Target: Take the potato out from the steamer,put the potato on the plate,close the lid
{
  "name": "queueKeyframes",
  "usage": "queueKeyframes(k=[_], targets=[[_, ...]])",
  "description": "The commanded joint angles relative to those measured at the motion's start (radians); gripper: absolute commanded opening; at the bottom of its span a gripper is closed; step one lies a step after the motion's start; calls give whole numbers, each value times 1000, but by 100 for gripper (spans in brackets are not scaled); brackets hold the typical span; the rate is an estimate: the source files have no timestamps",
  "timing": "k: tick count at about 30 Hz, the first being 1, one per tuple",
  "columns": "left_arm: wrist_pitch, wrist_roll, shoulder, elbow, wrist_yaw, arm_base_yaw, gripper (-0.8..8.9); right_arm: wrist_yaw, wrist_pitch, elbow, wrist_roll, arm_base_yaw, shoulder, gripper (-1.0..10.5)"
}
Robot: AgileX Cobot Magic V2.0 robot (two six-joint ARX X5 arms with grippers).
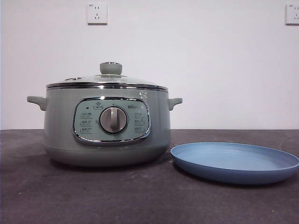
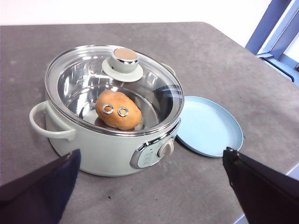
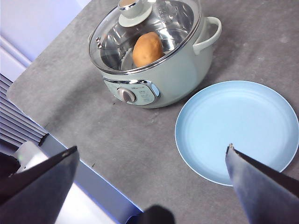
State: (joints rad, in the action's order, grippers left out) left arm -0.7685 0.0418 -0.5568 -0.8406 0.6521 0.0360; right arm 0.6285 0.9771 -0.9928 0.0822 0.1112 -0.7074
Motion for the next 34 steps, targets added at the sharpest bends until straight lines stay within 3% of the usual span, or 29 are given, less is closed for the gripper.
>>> queueKeyframes(k=[1, 9, 21, 34], targets=[[44, 8, -46, -22, -6, -17, 696, 2, -11, -2, -6, 2, 0, 661], [176, 15, -269, -138, -37, -92, 696, 2, -12, -2, -6, 2, 0, 661], [248, 110, -701, -393, -238, -266, 696, 2, -11, -2, -6, 2, -3, 661], [323, 150, -998, -509, -342, -391, 696, 1, -11, -2, -7, 2, -6, 661]])
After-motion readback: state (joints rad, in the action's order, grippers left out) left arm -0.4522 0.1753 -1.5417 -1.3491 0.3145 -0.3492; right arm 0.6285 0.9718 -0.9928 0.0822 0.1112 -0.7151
